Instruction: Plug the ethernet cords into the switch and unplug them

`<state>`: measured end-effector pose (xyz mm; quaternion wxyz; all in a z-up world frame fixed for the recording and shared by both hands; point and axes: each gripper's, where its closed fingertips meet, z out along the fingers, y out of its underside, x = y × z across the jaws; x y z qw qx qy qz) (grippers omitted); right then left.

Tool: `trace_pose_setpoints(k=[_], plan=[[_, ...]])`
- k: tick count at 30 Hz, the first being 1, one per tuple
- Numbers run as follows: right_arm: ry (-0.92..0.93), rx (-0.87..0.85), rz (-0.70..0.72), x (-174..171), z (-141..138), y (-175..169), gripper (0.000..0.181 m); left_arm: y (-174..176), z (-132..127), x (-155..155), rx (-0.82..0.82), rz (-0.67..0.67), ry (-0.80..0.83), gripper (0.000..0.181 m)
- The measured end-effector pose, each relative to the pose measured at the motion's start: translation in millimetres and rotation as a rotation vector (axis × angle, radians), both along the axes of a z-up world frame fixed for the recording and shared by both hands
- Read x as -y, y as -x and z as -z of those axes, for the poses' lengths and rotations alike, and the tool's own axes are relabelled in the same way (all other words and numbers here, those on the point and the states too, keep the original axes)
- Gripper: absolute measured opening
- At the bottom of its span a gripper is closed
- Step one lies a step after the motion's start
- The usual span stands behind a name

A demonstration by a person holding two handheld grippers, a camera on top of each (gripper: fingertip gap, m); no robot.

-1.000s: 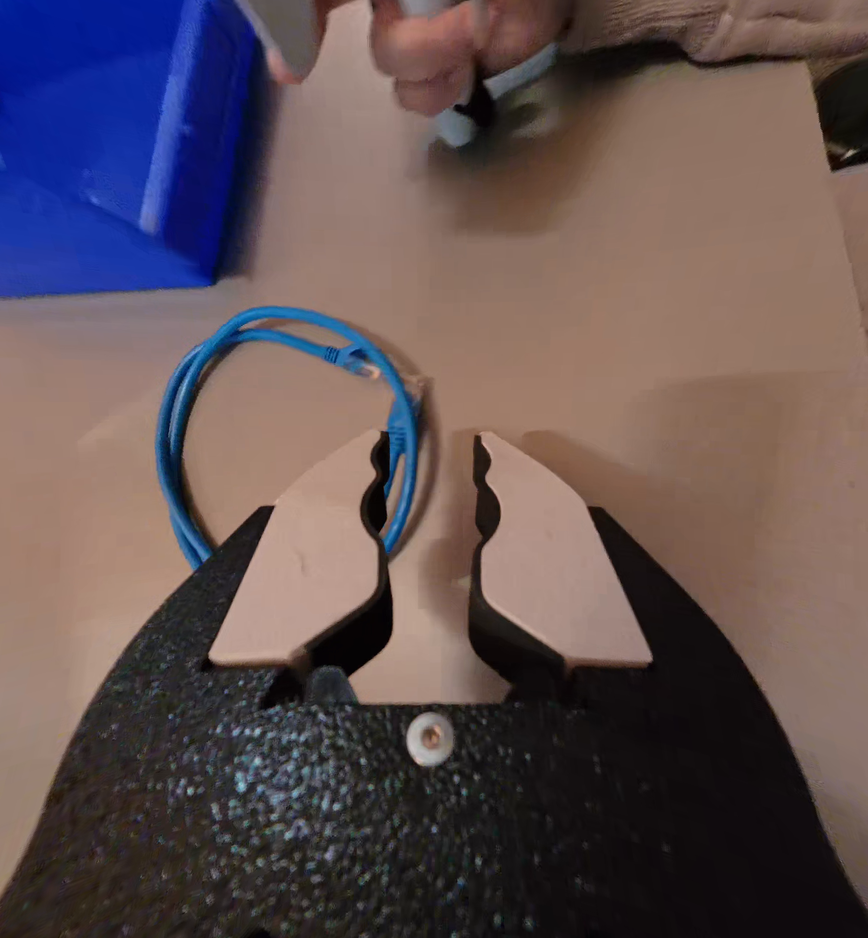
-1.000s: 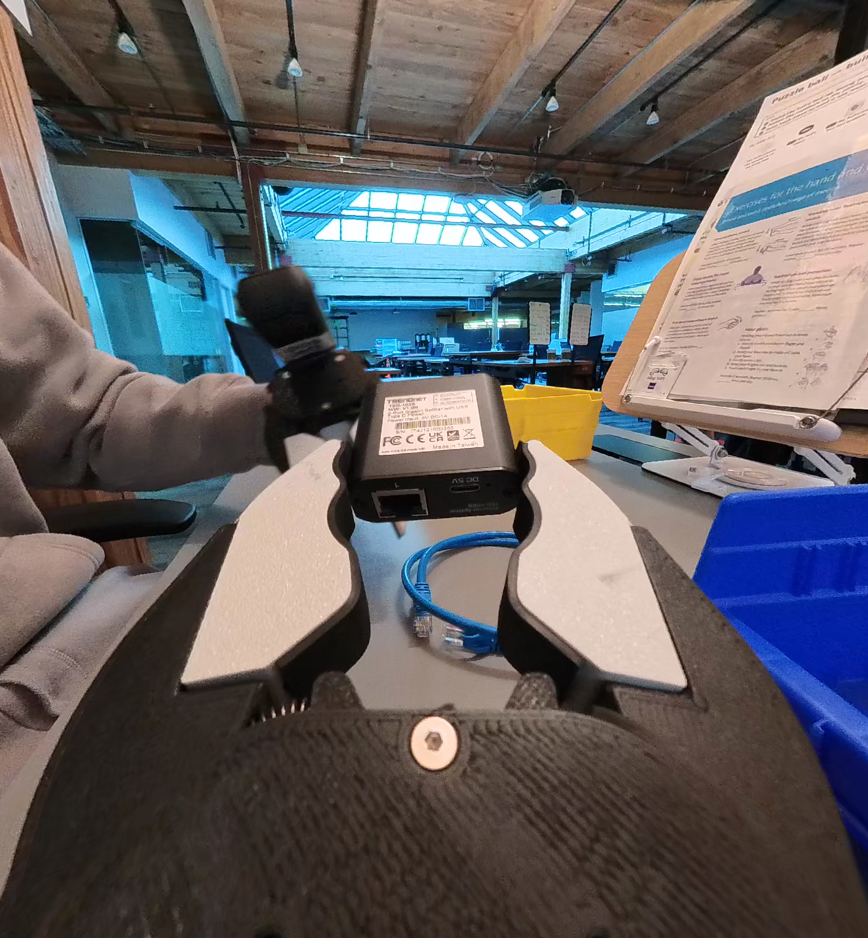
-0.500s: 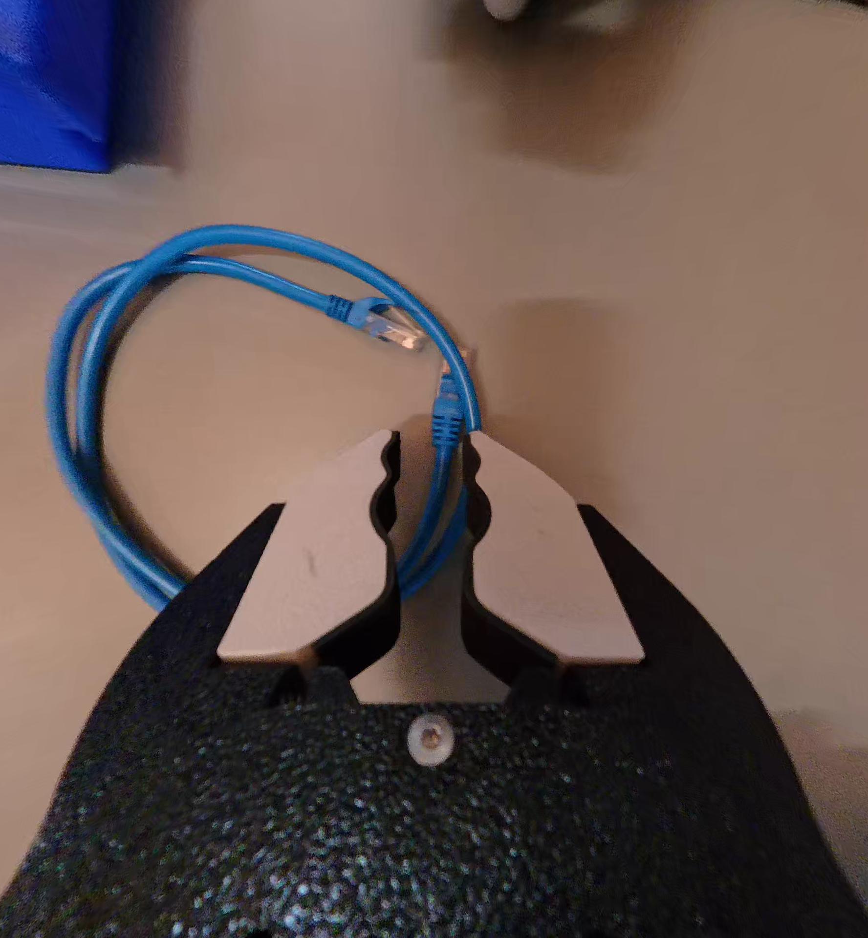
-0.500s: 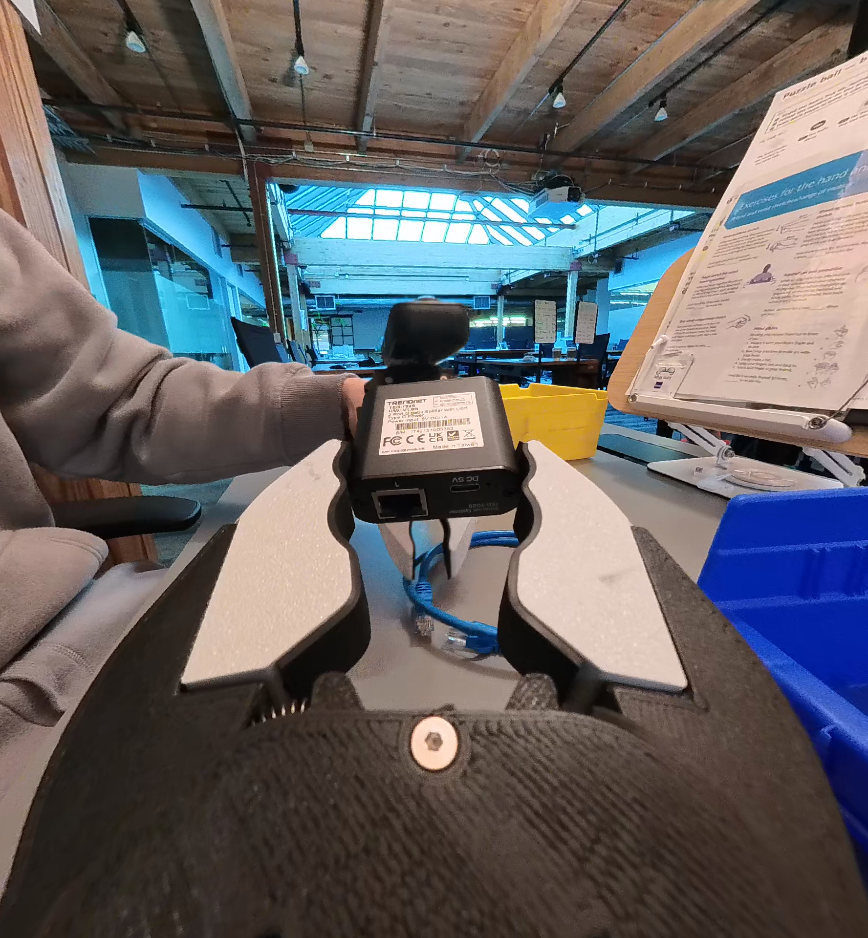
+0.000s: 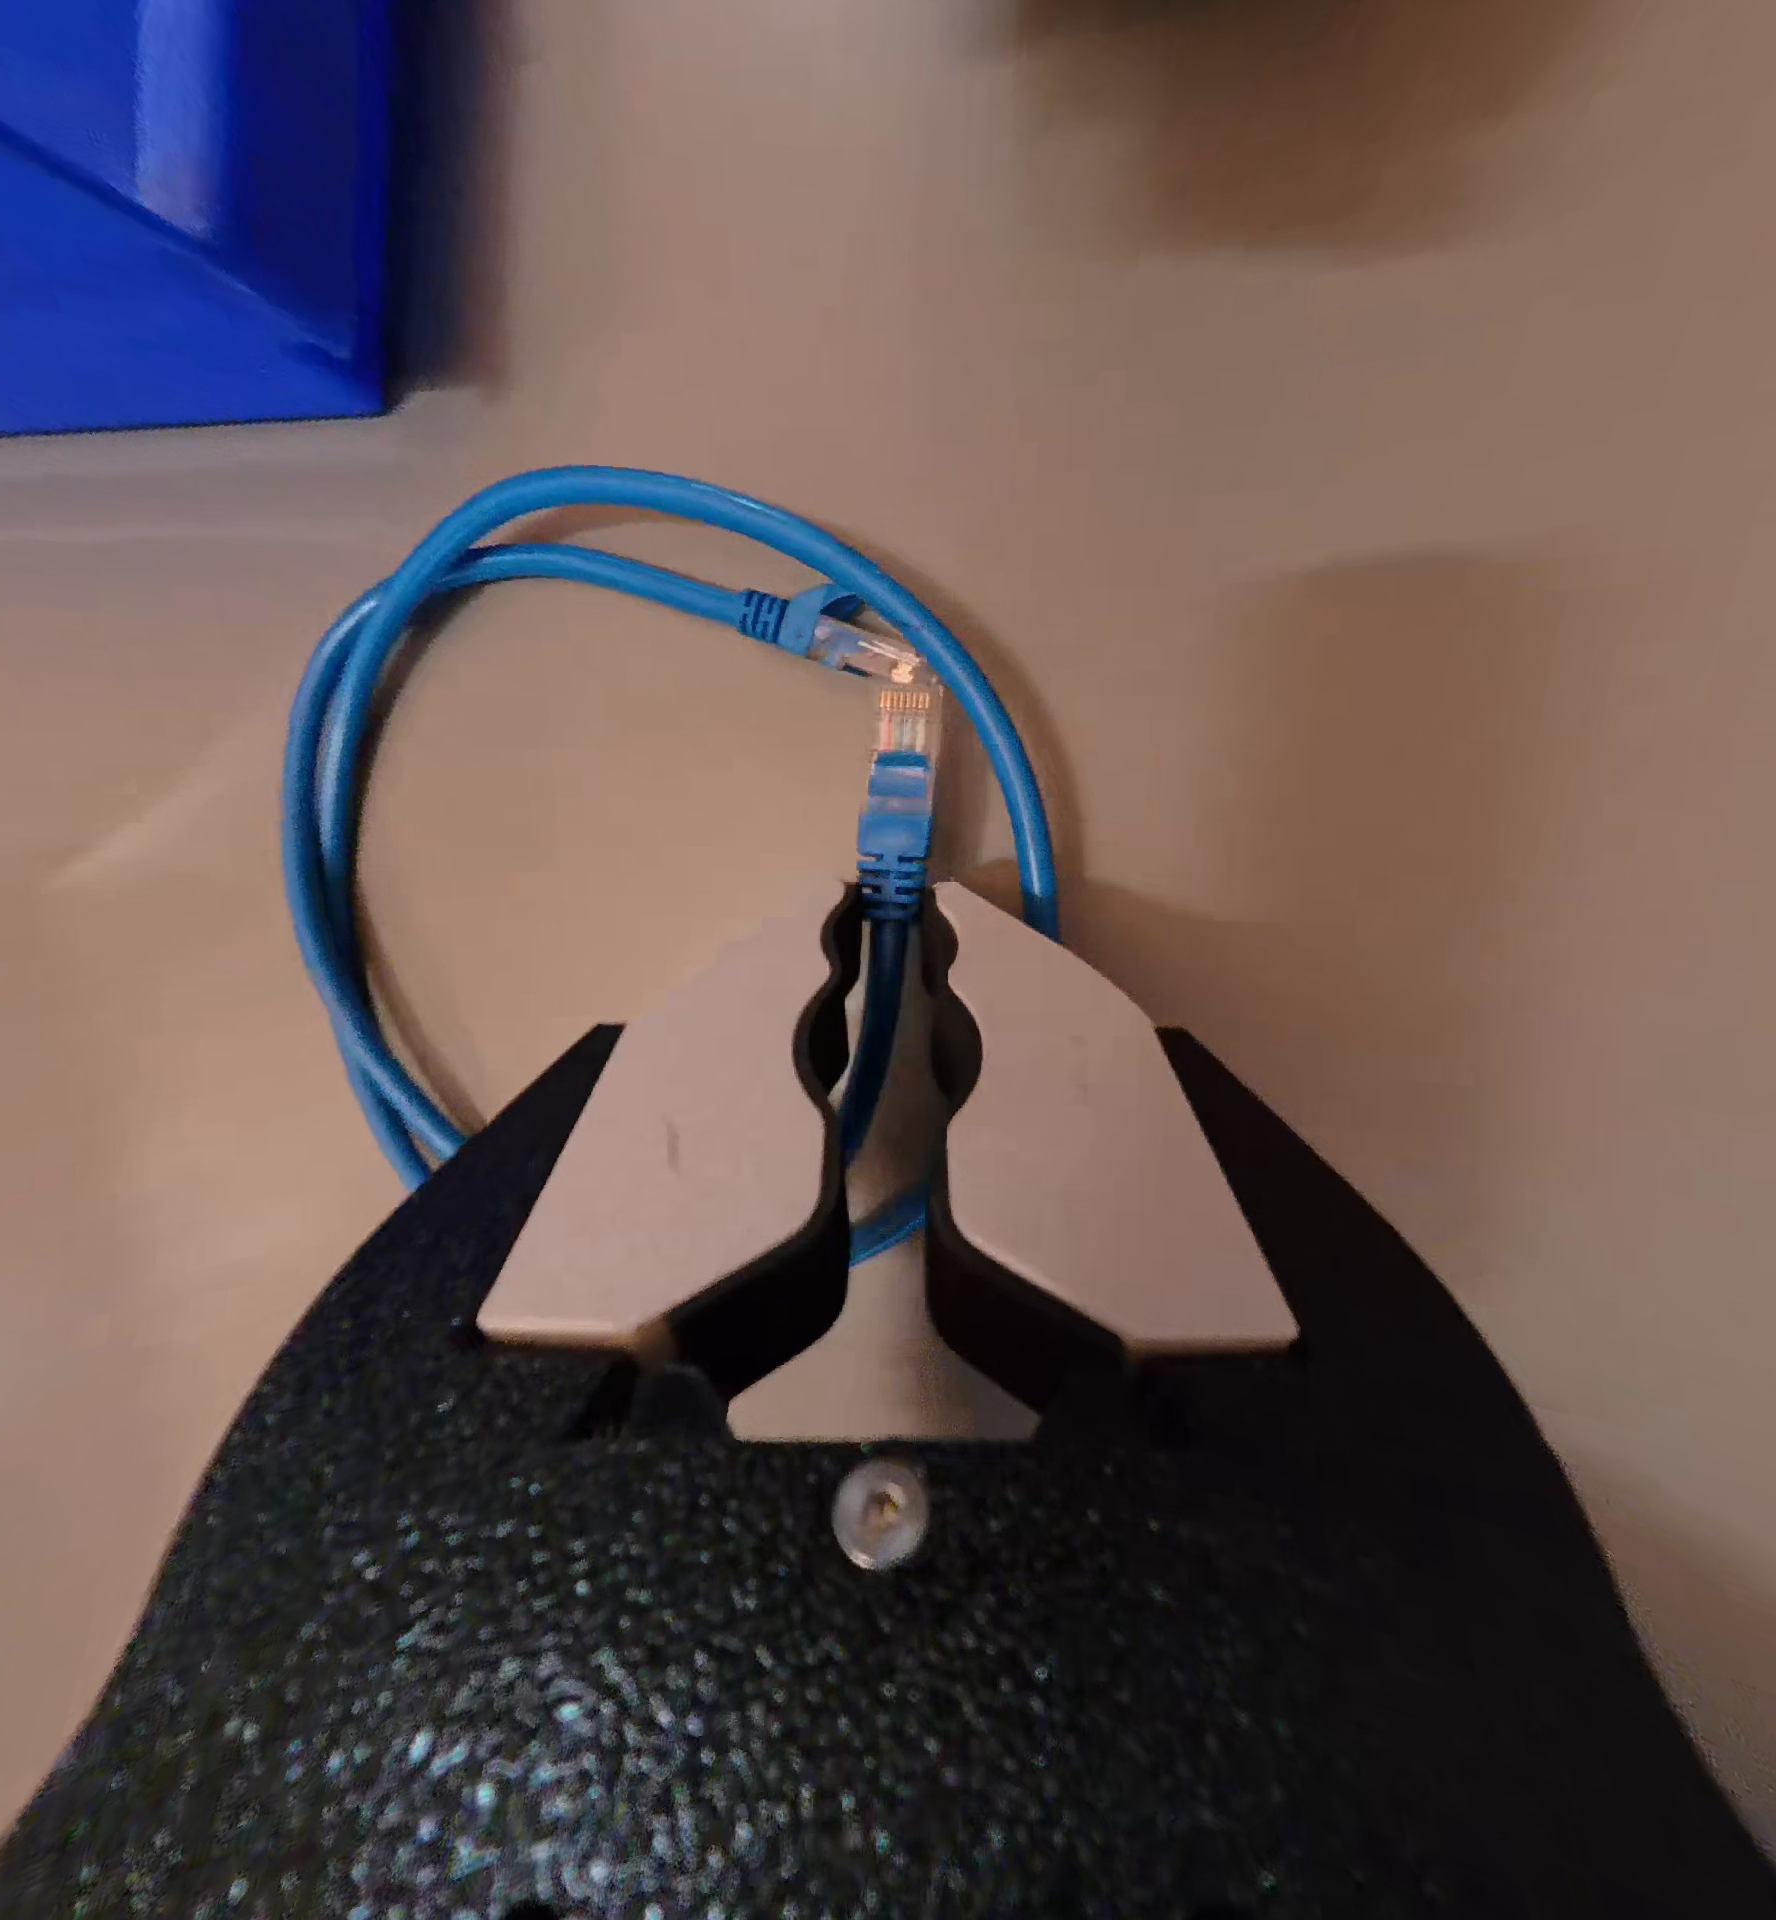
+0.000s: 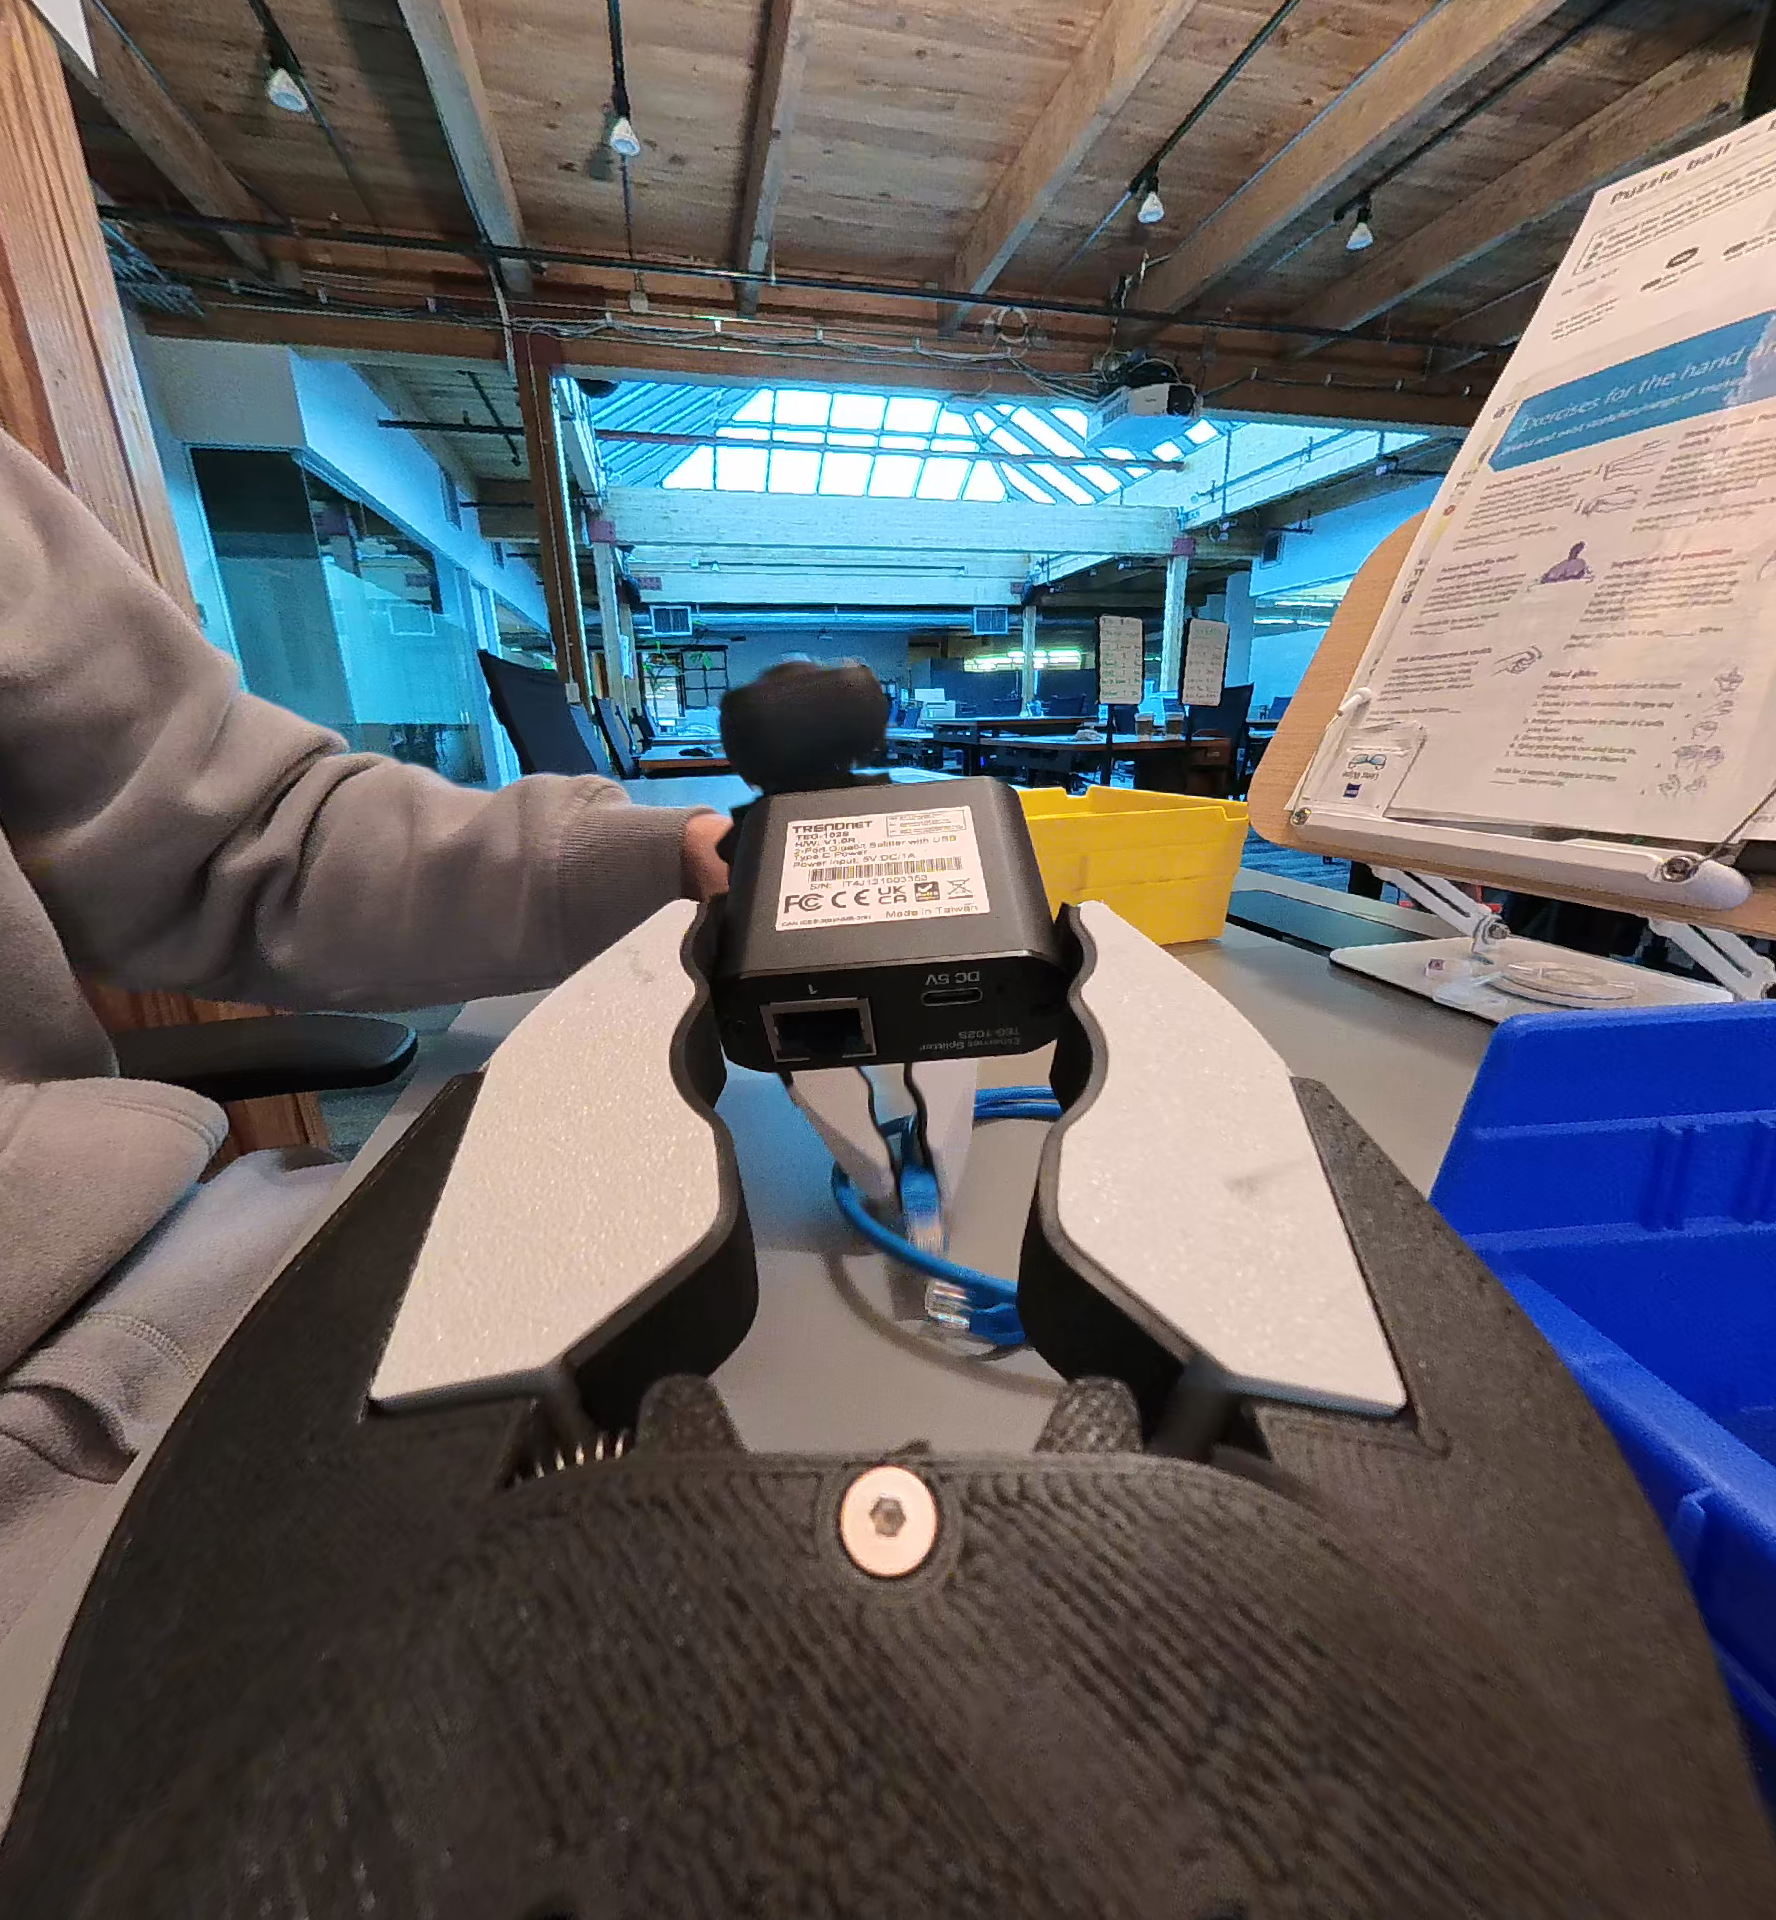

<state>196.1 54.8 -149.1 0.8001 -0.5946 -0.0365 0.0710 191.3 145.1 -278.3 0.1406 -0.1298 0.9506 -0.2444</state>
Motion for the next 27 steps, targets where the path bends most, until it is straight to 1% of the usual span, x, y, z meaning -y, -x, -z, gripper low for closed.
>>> trace_pose_setpoints(k=[1,3,5,8,12,15,20,27], plan=[[0.000,0.002,-0.003,0.1,0.0,0.4,0.062,-1.0,-6.2,-1.7,0.017,-0.025,0.008,0.010],[0.003,0.003,-0.009,-0.3,0.3,1.1,0.062,-3.4,-23.3,-4.5,0.034,-0.098,0.037,0.010],[0.011,0.007,-0.019,-1.4,1.1,2.6,0.062,-4.6,-44.9,-5.6,0.074,-0.139,0.050,0.010],[0.031,0.018,-0.033,-3.8,3.0,5.3,0.062,1.7,-74.2,3.0,0.111,-0.117,0.045,0.009],[0.076,0.045,-0.043,-9.6,7.7,9.9,0.062,7.1,-96.8,14.7,0.107,-0.082,0.049,0.010],[0.115,0.073,-0.042,-14.7,12.1,13.4,0.062,7.9,-104.3,18.6,0.092,-0.071,0.045,0.009],[0.140,0.085,-0.044,-17.9,15.0,15.0,0.062,12.3,-103.4,21.5,0.068,-0.038,0.005,0.009],[0.179,0.108,-0.057,-22.3,19.6,19.2,0.062,14.9,-101.3,17.0,0.069,-0.023,-0.072,0.009]])
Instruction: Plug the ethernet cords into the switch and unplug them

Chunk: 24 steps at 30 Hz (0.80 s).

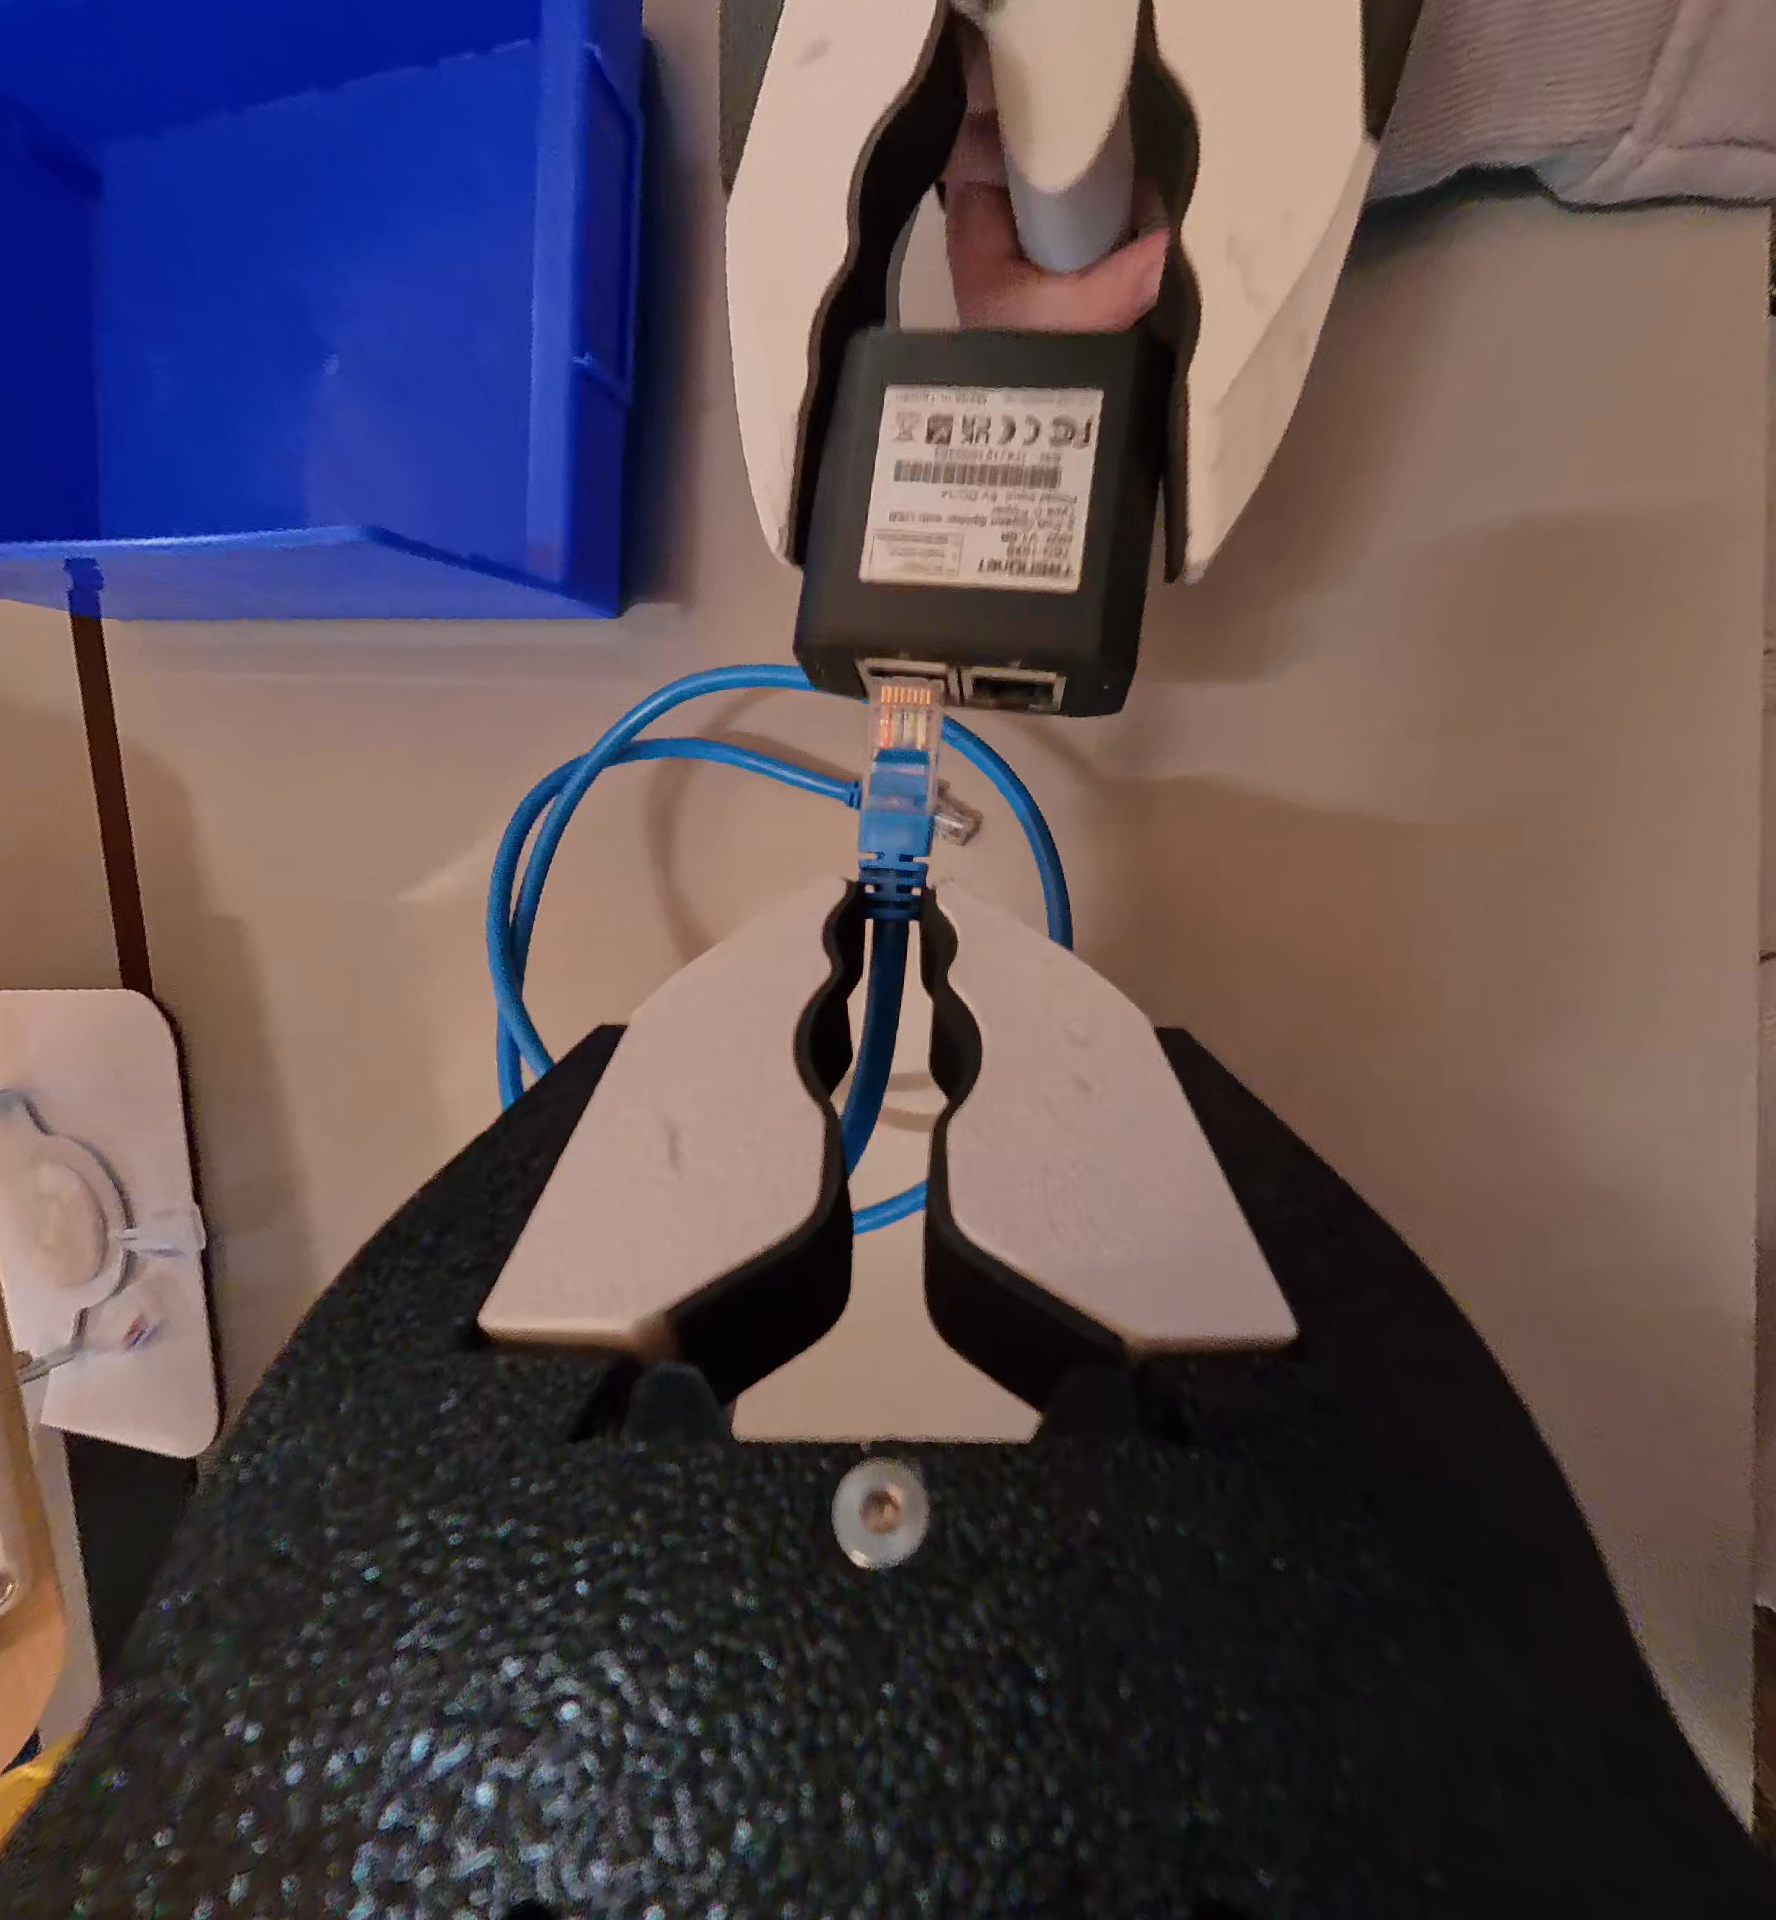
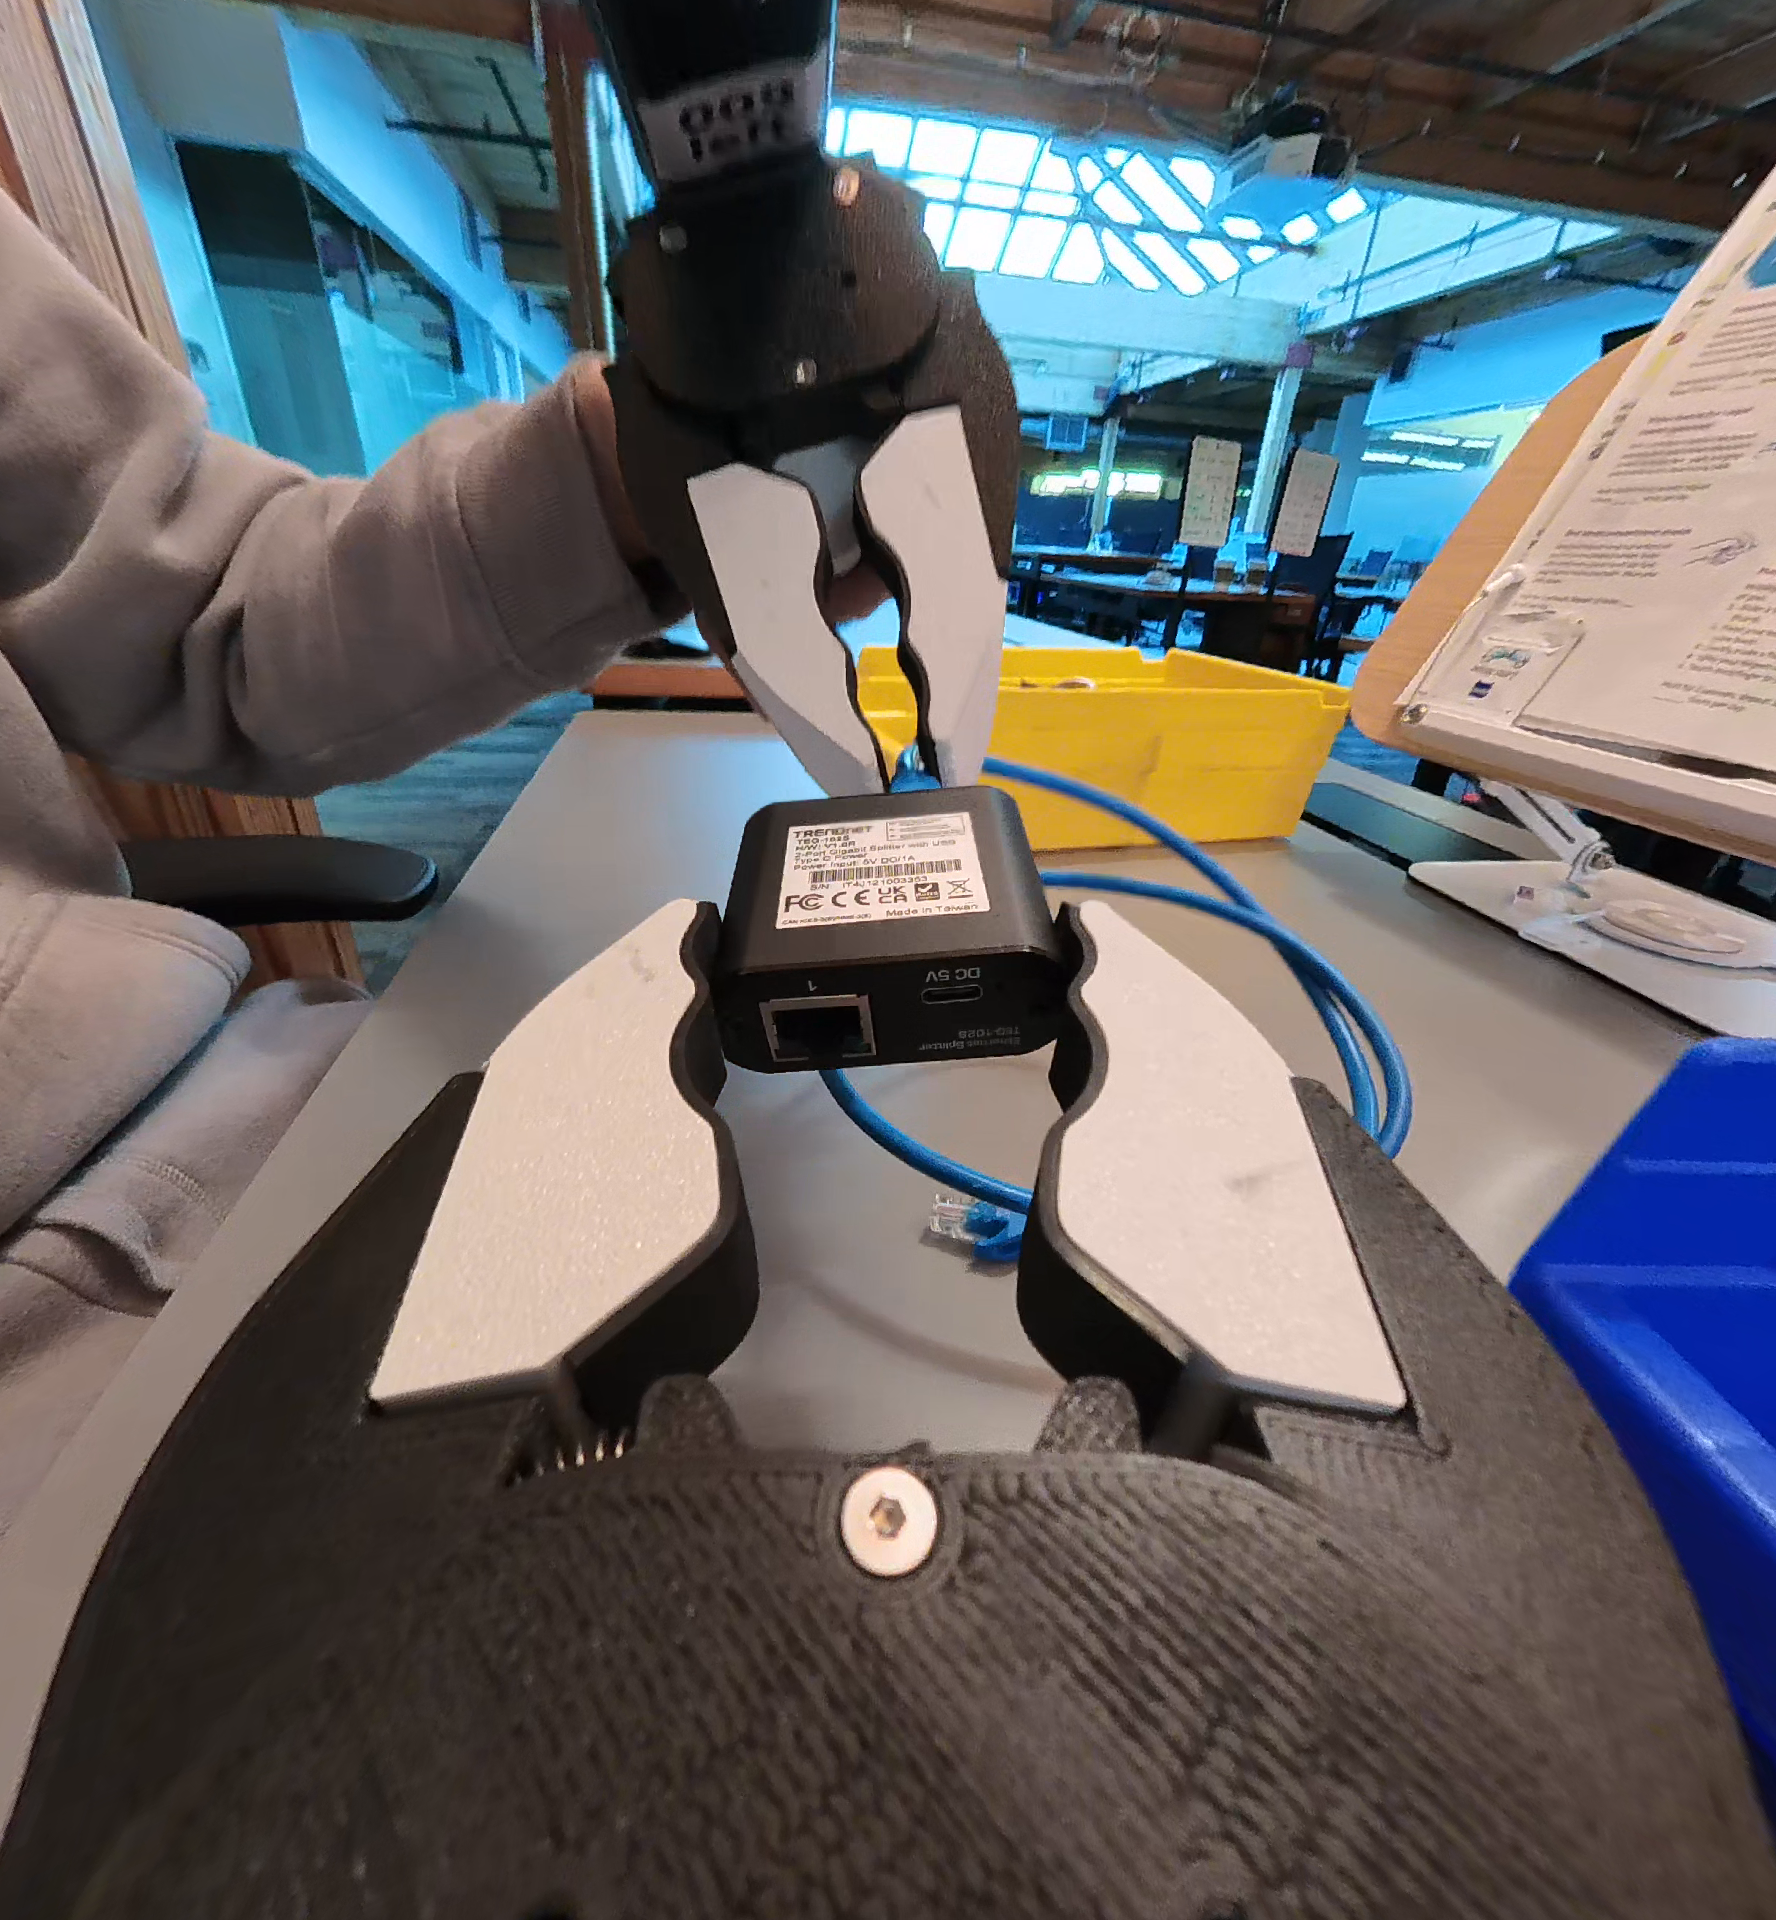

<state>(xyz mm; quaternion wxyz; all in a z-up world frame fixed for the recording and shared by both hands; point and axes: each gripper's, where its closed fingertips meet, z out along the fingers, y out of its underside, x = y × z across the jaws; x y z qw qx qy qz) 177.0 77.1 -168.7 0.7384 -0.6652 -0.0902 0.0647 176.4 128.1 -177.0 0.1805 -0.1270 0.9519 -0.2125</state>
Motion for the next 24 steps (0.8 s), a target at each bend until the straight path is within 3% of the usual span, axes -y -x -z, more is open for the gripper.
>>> trace_pose_setpoints(k=[9,12,20,24], plan=[[0.065,0.034,0.009,-8.0,8.0,3.0,0.062,2.0,4.5,-0.8,-0.008,-0.007,-0.065,0.009],[0.070,0.031,0.019,-9.1,8.5,1.7,0.062,-0.5,-4.1,1.7,0.018,-0.019,-0.004,0.009],[0.052,0.007,0.020,-6.8,5.8,-0.6,0.062,-3.7,2.0,5.3,0.031,0.024,0.081,0.009],[0.031,-0.022,-0.007,-4.1,2.6,0.1,0.062,-2.8,-3.8,12.0,0.011,0.054,0.270,0.009]])
